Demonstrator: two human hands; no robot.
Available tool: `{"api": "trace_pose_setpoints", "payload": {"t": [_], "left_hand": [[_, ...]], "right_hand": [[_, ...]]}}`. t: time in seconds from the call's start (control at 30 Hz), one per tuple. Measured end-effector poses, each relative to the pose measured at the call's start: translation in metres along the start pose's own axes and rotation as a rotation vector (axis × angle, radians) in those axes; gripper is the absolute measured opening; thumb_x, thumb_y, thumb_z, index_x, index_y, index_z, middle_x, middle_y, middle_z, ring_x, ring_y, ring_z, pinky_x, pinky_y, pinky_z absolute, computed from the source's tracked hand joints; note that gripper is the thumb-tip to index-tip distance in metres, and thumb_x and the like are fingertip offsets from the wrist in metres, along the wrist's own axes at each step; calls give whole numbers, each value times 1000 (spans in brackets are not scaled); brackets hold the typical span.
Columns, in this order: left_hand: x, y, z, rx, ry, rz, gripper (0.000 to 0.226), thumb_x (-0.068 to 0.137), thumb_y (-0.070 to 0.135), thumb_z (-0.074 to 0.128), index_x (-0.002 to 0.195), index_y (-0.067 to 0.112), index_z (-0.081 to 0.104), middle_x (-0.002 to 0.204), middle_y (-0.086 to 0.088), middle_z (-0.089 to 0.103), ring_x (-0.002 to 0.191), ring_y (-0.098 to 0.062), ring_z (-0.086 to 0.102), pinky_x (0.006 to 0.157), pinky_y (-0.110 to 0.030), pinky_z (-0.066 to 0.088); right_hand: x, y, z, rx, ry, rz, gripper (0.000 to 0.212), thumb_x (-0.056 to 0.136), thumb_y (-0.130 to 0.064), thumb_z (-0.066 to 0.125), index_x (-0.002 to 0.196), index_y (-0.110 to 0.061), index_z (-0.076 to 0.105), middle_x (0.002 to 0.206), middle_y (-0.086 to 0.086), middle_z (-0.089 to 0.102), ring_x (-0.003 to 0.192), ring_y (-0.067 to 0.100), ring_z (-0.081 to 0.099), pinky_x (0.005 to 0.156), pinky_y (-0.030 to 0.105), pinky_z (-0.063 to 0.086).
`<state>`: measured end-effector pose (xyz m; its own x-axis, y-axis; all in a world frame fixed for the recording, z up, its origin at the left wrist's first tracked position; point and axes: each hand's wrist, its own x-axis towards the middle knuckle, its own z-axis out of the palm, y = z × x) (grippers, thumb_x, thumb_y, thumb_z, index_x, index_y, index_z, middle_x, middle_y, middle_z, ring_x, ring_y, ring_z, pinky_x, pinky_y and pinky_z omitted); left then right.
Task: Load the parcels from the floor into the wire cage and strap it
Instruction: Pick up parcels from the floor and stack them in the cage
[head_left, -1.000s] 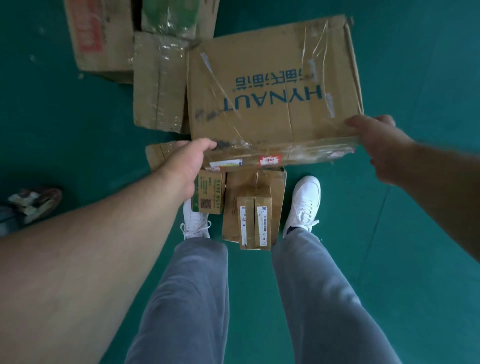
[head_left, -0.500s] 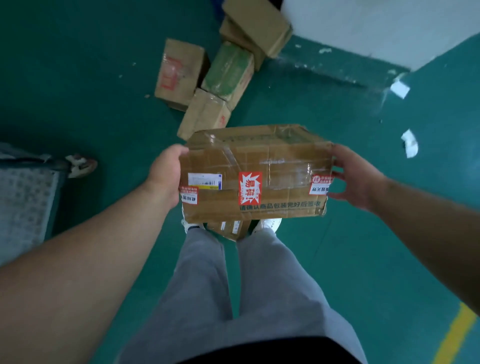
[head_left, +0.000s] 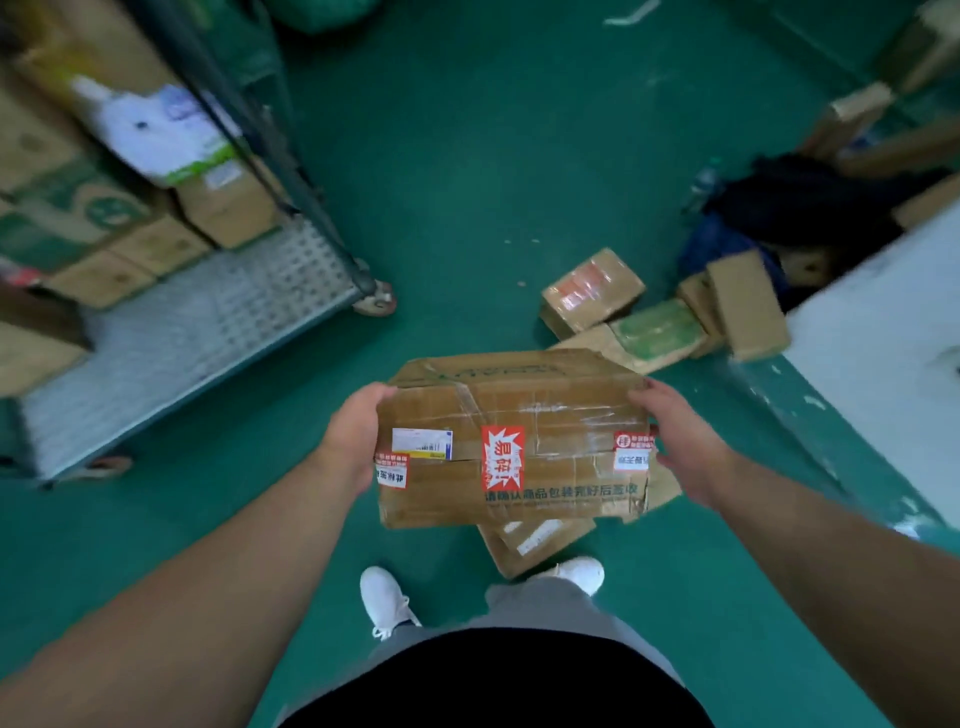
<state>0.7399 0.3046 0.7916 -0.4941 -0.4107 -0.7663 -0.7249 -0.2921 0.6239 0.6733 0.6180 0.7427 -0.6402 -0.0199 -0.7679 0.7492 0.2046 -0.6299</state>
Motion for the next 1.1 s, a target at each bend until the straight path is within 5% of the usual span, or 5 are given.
{"api": "trace_pose_setpoints", "payload": {"t": [0.13,0.27,0.6,0.77,1.1], "left_hand": [[2,2,-103,-207,111,-10,36,104,20,42,72,15,58,49,3,63,39,-10,60,35,-15,41],[11,-2,-225,-330,207,1,28,101,24,45,85,15,65,61,2,71,67,-19,63,62,-31,47],[24,0,-504,-620,340,-63,23,94,36,61,109,22,71,109,-16,63,84,-32,61,67,-41,54],[51,17,-565,-640,406,-2,23,101,33,53,102,18,70,69,-7,73,53,-23,66,52,-31,52],[154,67,-640,-505,379,-31,40,86,45,63,115,18,68,91,-8,70,79,-25,64,70,-35,52]], "right_hand": [[-1,-35,100,-157,-86,-51,45,90,-53,62,123,-23,59,110,7,73,107,28,68,101,50,48],[-17,-59,224,-271,-190,-81,33,99,-47,57,118,-20,56,109,13,69,100,31,67,88,48,52],[-60,-94,520,-396,-383,-192,40,86,-54,68,115,-31,53,122,3,63,116,28,61,106,59,46],[-62,-121,599,-396,-417,-215,43,84,-50,70,118,-30,53,124,4,61,118,28,59,107,58,46],[-7,-186,714,-347,-394,-163,28,101,-25,62,124,-19,48,98,9,64,85,23,65,83,46,56]]}}
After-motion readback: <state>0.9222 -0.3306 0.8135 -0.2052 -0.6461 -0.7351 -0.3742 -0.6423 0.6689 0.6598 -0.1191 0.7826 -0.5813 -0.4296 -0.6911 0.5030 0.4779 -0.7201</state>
